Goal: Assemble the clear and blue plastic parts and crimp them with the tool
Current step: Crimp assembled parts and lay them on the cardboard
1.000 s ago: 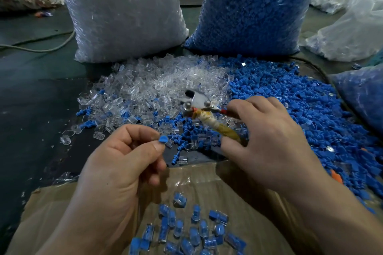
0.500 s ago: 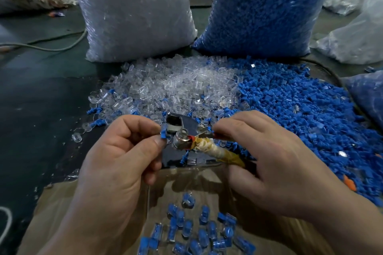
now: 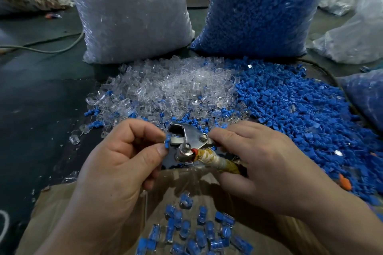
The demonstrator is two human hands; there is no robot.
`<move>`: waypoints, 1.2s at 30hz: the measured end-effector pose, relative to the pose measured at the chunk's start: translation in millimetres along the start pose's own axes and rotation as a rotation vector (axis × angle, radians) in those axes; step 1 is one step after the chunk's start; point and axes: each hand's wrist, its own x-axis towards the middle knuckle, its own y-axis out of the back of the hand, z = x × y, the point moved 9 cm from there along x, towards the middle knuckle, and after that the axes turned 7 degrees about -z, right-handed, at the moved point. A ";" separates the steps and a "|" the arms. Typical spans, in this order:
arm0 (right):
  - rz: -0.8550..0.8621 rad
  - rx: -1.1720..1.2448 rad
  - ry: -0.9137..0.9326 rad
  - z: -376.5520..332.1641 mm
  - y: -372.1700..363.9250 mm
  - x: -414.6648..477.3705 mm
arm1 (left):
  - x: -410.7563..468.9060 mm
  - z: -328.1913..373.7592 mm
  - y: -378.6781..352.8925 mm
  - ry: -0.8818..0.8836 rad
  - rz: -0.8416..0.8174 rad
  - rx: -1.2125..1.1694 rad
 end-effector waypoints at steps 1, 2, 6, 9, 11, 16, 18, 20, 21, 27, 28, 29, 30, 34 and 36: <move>0.009 -0.004 -0.006 -0.1 1.6 0.1 | -0.1 -1.0 1.1 0.002 0.008 -0.005; 0.018 -0.008 -0.012 -0.6 3.4 0.3 | -0.3 -1.7 2.2 -0.002 0.012 -0.005; 0.034 -0.015 -0.005 -4.8 8.0 1.7 | -0.7 -1.6 3.6 -0.028 0.015 -0.025; 0.040 -0.016 0.001 -4.8 9.7 0.9 | -1.0 1.0 2.5 -0.047 0.011 -0.024; 0.031 -0.030 -0.004 -4.7 7.7 -0.3 | -1.5 4.1 1.3 -0.058 0.006 -0.007; 0.002 -0.025 -0.017 -4.0 -0.1 -1.1 | -3.4 6.1 -1.7 -0.043 0.010 0.045; -0.002 -0.012 -0.019 -3.6 0.6 -0.6 | -4.0 6.1 -1.0 -0.047 0.022 0.039; 0.000 -0.007 -0.021 -3.8 3.2 -0.6 | -4.4 6.6 -1.5 -0.048 0.017 0.036; -0.002 -0.008 -0.022 -4.0 4.3 -0.5 | -4.2 6.6 -1.8 -0.048 0.009 0.037; -0.005 0.014 -0.018 -6.2 9.4 -0.9 | -5.6 4.0 1.8 -0.060 0.013 0.002; -0.005 0.018 -0.018 -6.8 10.0 -1.3 | -6.1 3.9 2.6 -0.060 0.012 0.000; -0.007 0.017 -0.018 -7.4 10.4 -1.5 | -6.4 4.4 2.7 -0.057 0.011 0.001; -0.010 0.014 -0.019 -7.7 10.5 -1.5 | -6.2 3.9 2.8 -0.052 0.010 0.008; -0.010 0.026 -0.067 0.1 9.7 -4.6 | -7.7 7.4 -0.8 -0.030 0.060 0.053; -0.020 -0.001 -0.111 8.4 8.0 -5.9 | -8.2 5.6 -5.0 0.001 0.072 0.150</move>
